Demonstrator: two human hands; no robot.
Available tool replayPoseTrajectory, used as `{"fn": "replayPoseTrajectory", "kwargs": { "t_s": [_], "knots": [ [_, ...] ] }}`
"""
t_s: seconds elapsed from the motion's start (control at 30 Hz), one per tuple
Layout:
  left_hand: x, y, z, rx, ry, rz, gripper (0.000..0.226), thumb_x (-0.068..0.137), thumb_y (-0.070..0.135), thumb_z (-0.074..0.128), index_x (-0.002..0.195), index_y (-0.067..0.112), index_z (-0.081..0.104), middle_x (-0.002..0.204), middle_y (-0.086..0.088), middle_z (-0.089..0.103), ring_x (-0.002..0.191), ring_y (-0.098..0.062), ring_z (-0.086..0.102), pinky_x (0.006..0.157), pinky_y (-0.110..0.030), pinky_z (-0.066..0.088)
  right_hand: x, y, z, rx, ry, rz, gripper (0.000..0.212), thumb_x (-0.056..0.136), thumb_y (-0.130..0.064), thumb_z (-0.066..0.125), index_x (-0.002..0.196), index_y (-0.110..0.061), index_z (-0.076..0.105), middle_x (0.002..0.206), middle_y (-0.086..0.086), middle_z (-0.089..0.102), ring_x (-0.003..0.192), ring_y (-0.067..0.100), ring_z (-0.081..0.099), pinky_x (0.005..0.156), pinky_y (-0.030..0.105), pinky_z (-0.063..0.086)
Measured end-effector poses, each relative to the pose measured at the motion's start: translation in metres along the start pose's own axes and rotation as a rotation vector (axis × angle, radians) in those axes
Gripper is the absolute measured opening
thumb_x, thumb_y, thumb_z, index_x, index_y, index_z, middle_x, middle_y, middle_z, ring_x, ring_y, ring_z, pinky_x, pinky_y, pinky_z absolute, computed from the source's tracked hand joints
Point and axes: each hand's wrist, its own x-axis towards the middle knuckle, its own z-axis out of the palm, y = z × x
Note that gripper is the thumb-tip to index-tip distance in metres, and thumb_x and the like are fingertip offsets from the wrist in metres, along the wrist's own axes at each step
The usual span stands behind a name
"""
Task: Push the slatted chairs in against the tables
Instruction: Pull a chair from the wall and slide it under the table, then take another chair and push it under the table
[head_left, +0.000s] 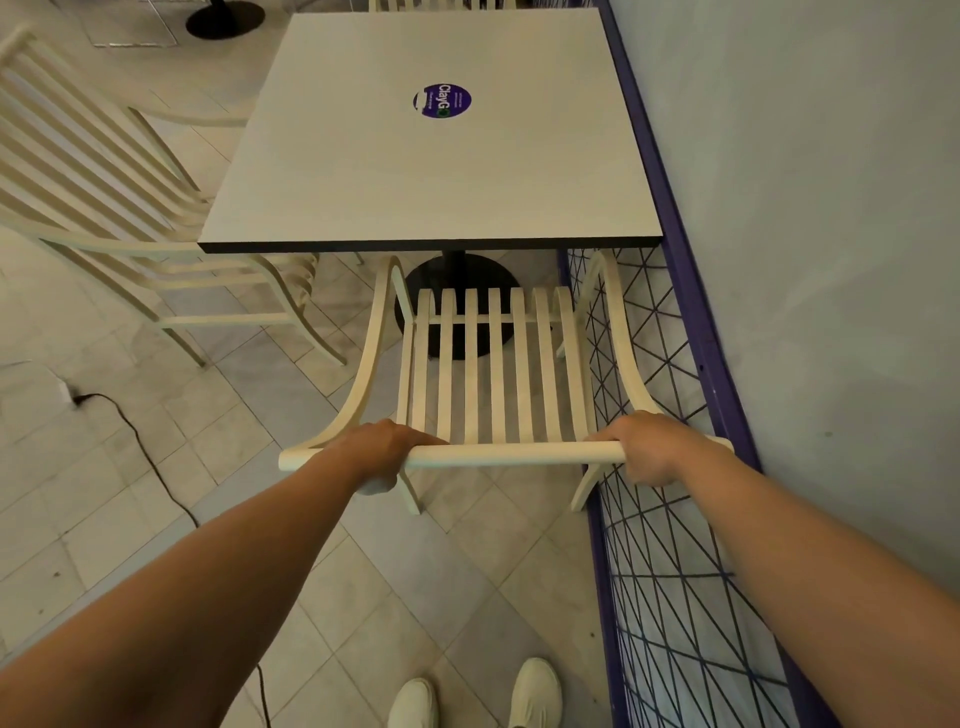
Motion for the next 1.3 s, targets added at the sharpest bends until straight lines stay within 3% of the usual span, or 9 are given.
{"fn": "replayPoseTrajectory", "kwargs": {
  "t_s": [0.13,0.23,0.43,0.53,0.67,0.8,1.1,1.3],
  "knots": [
    [-0.002,0.002,0.000,-0.002,0.003,-0.008,0.080,0.088,0.003,0.071,0.147,0.049,0.041,0.125,0.006,0.064,0.103,-0.019,0.063,0.092,-0.037,0.056,0.001,0.001,0.002,-0.008,0.000,0.010,0.071,0.084,-0.003,0.061,0.136,-0.050,0.051,0.106,-0.008,0.058,0.094,0.016,0.056,0.083,0.036,0.053],
    [-0.007,0.005,0.002,0.015,0.020,-0.017,0.080,0.089,0.016,0.072,0.149,0.051,0.034,0.126,0.008,0.063,0.104,-0.017,0.062,0.088,-0.037,0.058,-0.004,0.001,0.003,-0.024,0.005,0.022,0.071,0.086,-0.011,0.064,0.142,-0.048,0.043,0.117,-0.005,0.058,0.097,0.015,0.054,0.087,0.037,0.052],
    [-0.038,0.021,-0.006,0.023,0.078,-0.003,0.080,0.088,0.048,0.069,0.155,0.039,0.027,0.146,0.009,0.052,0.127,-0.020,0.053,0.106,-0.046,0.045,-0.023,-0.026,-0.002,-0.002,0.040,-0.005,0.072,0.088,-0.042,0.065,0.151,-0.038,0.032,0.127,-0.001,0.057,0.100,0.016,0.055,0.087,0.035,0.049],
    [-0.055,0.035,-0.015,-0.011,0.096,0.007,0.078,0.087,0.050,0.068,0.154,0.036,0.030,0.150,0.007,0.048,0.128,-0.020,0.052,0.107,-0.046,0.043,-0.033,-0.051,-0.004,-0.018,0.048,-0.029,0.074,0.088,-0.051,0.062,0.153,-0.039,0.027,0.136,0.002,0.054,0.110,0.020,0.054,0.088,0.034,0.046],
    [-0.080,0.042,-0.024,-0.038,0.114,0.012,0.075,0.087,0.050,0.069,0.152,0.034,0.035,0.150,0.005,0.048,0.131,-0.023,0.050,0.108,-0.048,0.043,-0.047,-0.088,-0.009,-0.007,0.071,-0.046,0.074,0.089,-0.051,0.063,0.153,-0.040,0.027,0.147,0.004,0.045,0.126,0.025,0.049,0.100,0.040,0.044],
    [-0.109,0.032,-0.027,-0.112,0.120,-0.041,0.076,0.089,0.050,0.068,0.154,0.031,0.034,0.152,0.001,0.047,0.133,-0.024,0.049,0.106,-0.047,0.046,-0.054,-0.123,-0.018,-0.015,0.060,-0.100,0.073,0.089,-0.051,0.063,0.152,-0.035,0.032,0.144,0.005,0.047,0.121,0.025,0.051,0.096,0.037,0.044],
    [-0.196,-0.049,0.003,-0.274,0.082,-0.299,0.074,0.092,0.054,0.062,0.155,0.032,0.031,0.158,-0.002,0.039,0.143,-0.026,0.037,0.112,-0.045,0.037,-0.038,-0.259,-0.031,-0.119,-0.004,-0.324,0.069,0.092,-0.050,0.060,0.153,-0.028,0.034,0.146,0.007,0.047,0.122,0.026,0.052,0.100,0.040,0.046],
    [-0.247,-0.148,0.027,-0.395,0.096,-0.424,0.076,0.091,0.058,0.061,0.156,0.035,0.028,0.159,-0.002,0.037,0.143,-0.027,0.036,0.112,-0.044,0.037,-0.007,-0.373,-0.037,-0.176,-0.062,-0.440,0.067,0.095,-0.043,0.058,0.153,-0.021,0.034,0.155,0.008,0.039,0.137,0.029,0.042,0.106,0.033,0.038]
  ]
}}
